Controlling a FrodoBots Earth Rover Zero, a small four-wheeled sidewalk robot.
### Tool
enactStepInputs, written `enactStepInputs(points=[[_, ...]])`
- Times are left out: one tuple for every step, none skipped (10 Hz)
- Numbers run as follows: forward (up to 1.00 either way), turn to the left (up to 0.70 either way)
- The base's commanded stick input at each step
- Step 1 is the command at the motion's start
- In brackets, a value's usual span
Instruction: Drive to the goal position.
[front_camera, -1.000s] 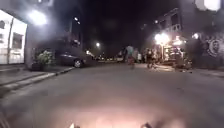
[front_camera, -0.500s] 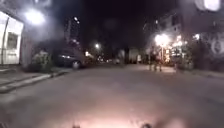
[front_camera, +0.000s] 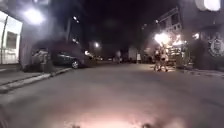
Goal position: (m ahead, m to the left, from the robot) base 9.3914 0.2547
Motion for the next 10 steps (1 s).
enactStepInputs(points=[[0.96, 0.0], [0.82, 0.0], [0.68, 0.0], [0.18, 0.0], [0.0, 0.0], [0.06, 0.0], [0.83, 0.0], [1.0, 0.0], [1.0, 0.0], [1.0, 0.0]])
